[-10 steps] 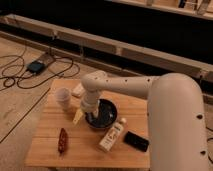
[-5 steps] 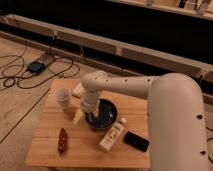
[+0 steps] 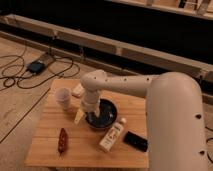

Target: Place the bottle in the ceramic bowl

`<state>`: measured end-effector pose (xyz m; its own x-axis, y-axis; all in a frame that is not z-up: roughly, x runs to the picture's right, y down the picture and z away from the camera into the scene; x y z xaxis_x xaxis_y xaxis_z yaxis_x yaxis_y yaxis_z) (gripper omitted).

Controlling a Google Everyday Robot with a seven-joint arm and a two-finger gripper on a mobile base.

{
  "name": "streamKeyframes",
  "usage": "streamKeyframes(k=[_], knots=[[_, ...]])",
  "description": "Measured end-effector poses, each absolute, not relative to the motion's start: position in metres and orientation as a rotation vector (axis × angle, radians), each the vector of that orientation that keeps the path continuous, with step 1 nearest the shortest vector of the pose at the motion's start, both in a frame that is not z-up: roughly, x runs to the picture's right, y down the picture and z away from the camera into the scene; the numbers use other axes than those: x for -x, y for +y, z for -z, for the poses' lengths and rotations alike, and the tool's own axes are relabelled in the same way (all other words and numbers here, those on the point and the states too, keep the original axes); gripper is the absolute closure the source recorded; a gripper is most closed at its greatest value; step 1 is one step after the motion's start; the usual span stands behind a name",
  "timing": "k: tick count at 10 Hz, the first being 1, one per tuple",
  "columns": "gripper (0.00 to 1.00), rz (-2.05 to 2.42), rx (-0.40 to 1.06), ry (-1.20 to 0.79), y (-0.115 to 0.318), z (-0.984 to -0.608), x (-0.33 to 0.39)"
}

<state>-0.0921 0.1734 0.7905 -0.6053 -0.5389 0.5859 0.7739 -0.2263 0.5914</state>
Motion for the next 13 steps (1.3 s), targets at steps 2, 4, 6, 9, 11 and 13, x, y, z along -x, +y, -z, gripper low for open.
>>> streamKeyframes(k=[2, 4, 6, 9, 11, 13], knots=[[0.2, 1.932, 0.387, -1.088, 0.169, -0.776, 0.076], [0.2, 1.924, 0.448, -1.033, 0.172, -0.757, 0.061], [0.2, 1.891, 0.489, -0.975, 0.182, -0.735, 0.044], [0.2, 1.831, 0.513, -0.901, 0.207, -0.711, 0.019], [0.2, 1.787, 0.528, -0.871, 0.225, -0.701, 0.001], [0.2, 1.732, 0.535, -0.849, 0.248, -0.696, -0.018]])
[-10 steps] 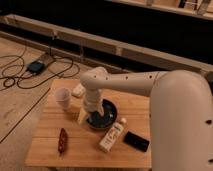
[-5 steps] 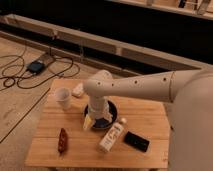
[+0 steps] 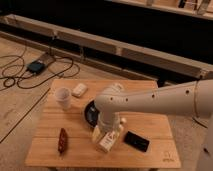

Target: Place the bottle in the ceramic bowl

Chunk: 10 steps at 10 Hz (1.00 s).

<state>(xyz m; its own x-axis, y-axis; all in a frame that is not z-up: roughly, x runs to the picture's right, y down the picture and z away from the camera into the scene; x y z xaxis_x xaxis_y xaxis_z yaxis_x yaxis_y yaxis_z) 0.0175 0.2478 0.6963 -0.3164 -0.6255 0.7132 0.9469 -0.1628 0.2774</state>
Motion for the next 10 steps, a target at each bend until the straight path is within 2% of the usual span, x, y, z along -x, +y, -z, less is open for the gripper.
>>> streamKeyframes(k=[10], knots=[[0.2, 1.63, 0.57, -0.845, 0.265, -0.765, -0.039]])
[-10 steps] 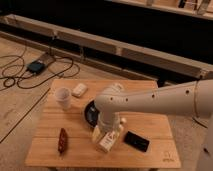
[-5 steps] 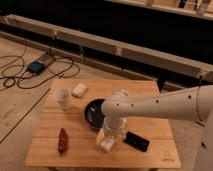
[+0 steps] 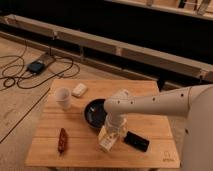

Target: Place the bottle in the ceramic bowl

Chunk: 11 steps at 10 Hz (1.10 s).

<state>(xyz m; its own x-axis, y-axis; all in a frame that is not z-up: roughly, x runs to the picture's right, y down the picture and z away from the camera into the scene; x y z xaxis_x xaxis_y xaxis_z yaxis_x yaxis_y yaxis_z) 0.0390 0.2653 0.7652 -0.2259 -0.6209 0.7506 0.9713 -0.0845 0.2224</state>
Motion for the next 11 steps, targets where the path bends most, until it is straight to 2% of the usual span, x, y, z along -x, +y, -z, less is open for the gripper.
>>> streamKeyframes(k=[8, 11], knots=[[0.22, 1.598, 0.616, -0.77, 0.261, -0.778, -0.065], [0.52, 1.584, 0.617, -0.761, 0.262, -0.777, -0.068]])
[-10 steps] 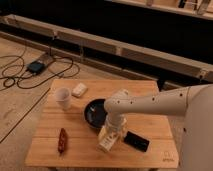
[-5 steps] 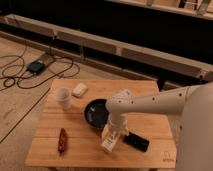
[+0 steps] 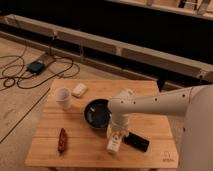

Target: Place the bottle in the ceramic bowl

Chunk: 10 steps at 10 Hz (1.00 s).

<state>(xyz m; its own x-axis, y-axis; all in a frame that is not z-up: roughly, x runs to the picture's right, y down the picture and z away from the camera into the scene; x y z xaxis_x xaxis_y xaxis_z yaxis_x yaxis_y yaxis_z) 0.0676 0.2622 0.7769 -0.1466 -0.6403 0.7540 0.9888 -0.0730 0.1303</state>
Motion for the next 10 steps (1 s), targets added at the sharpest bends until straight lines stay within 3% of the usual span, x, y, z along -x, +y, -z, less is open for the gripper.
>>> streamKeyframes(k=[5, 10], knots=[[0.99, 1.575, 0.614, -0.768, 0.266, -0.778, -0.065], [1.0, 1.557, 0.665, -0.686, 0.249, -0.757, -0.09]])
